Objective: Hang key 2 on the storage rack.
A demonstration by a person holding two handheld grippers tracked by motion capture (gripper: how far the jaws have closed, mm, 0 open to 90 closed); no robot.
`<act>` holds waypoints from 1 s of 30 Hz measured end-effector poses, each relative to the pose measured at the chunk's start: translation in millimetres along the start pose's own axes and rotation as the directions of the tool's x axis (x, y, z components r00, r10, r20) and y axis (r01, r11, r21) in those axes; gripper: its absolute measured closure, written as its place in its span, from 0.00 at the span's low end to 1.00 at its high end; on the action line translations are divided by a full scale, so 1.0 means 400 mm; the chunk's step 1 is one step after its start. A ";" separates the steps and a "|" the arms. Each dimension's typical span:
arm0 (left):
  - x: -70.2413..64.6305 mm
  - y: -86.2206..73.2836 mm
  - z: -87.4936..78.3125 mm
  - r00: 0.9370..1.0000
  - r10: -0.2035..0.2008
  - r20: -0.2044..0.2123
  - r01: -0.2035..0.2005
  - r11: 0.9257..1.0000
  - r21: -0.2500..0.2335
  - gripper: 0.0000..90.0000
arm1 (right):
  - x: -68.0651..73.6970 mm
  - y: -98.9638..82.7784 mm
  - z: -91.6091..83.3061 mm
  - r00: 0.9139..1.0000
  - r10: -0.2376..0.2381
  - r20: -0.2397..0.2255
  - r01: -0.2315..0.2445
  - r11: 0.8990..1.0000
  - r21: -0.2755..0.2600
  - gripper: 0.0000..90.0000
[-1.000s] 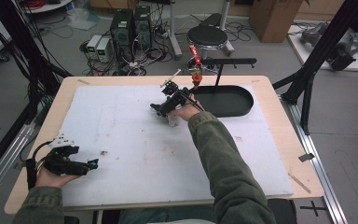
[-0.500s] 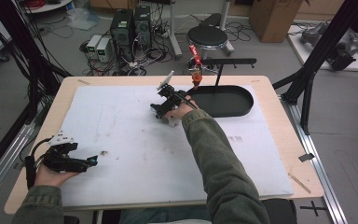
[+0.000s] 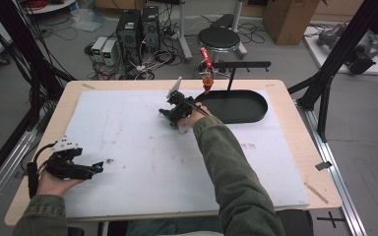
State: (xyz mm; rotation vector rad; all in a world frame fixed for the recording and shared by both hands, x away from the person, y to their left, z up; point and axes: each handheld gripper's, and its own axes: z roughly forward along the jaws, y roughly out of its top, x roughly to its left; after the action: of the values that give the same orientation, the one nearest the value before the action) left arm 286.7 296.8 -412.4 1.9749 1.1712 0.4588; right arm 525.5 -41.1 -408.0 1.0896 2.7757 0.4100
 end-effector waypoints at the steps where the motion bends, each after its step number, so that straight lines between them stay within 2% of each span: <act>1: 0.000 0.000 0.000 1.000 0.000 0.000 0.000 1.000 0.000 0.02 | -0.001 0.000 -0.001 1.000 0.006 -0.004 -0.006 1.000 -0.001 0.39; 3: 0.001 0.000 0.002 1.000 0.003 0.001 -0.003 1.000 0.003 0.02 | 0.000 0.000 -0.003 1.000 0.010 -0.005 -0.010 1.000 0.001 0.42; 8: 0.001 0.001 0.005 1.000 0.005 -0.001 -0.005 1.000 0.007 0.02 | 0.008 0.000 -0.008 0.999 -0.040 0.010 0.040 0.999 0.006 0.46; 9: 0.001 0.001 0.007 1.000 0.007 -0.002 -0.007 1.000 0.012 0.02 | 0.009 0.000 -0.010 0.999 -0.037 0.006 0.037 0.999 0.009 0.47; 18: 0.000 0.001 0.015 1.000 0.012 -0.002 -0.012 1.000 0.018 0.02 | 0.000 -0.005 -0.021 0.998 -0.023 -0.053 0.023 1.000 -0.002 0.49; 24: 0.000 0.001 0.018 1.000 0.020 0.000 -0.020 1.000 0.024 0.02 | -0.010 -0.009 -0.046 0.994 -0.023 -0.107 0.019 0.999 -0.033 0.50; 27: 0.001 0.001 0.021 1.000 0.024 0.001 -0.024 0.999 0.030 0.02 | -0.018 -0.015 -0.058 0.991 -0.003 -0.134 -0.002 0.999 -0.036 0.50; 30: 0.003 0.001 0.025 1.000 0.024 0.004 -0.025 0.999 0.034 0.02 | -0.025 -0.021 -0.072 0.989 -0.020 -0.146 0.015 0.999 -0.039 0.50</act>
State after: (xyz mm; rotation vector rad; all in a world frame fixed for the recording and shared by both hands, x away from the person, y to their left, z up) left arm 294.0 293.2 -418.5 2.0203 1.1608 0.4506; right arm 521.1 -59.4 -382.8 1.0667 2.8883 0.5593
